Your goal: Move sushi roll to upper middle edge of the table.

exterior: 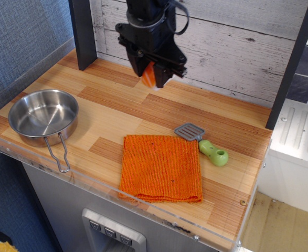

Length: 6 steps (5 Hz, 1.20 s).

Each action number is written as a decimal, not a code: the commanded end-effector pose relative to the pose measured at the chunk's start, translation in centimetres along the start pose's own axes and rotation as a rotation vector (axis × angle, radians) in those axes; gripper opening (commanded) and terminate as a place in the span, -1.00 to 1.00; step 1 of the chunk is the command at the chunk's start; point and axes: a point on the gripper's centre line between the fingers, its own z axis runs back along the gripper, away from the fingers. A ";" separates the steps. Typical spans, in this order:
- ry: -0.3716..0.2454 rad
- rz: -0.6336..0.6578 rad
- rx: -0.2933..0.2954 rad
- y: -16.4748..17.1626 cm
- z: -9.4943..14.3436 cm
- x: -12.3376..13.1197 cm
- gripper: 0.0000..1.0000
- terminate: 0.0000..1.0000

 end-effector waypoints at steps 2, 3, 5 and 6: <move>0.100 0.045 0.043 2.6 -3.8 -1.7 -1.00 -1.00; 0.160 0.037 0.052 2.8 -4.4 -1.7 1.00 -1.00; 0.159 0.016 0.054 1.2 -3.7 -0.7 1.00 -1.00; 0.144 0.014 0.047 1.2 -3.0 -0.6 1.00 -1.00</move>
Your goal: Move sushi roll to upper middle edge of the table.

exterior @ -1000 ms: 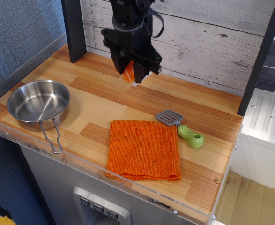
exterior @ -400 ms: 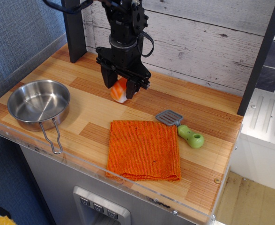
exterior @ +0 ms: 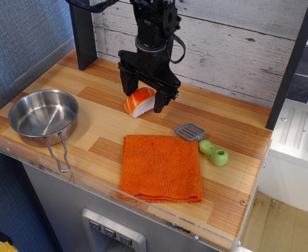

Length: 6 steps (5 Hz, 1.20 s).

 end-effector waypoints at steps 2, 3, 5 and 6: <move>-0.180 -0.002 0.074 1.1 8.7 -0.5 1.00 -1.00; -0.221 -0.001 0.090 1.0 11.1 -1.5 1.00 -1.00; -0.221 -0.001 0.090 1.0 11.1 -1.5 1.00 -1.00; -0.221 -0.001 0.090 1.0 11.1 -1.5 1.00 1.00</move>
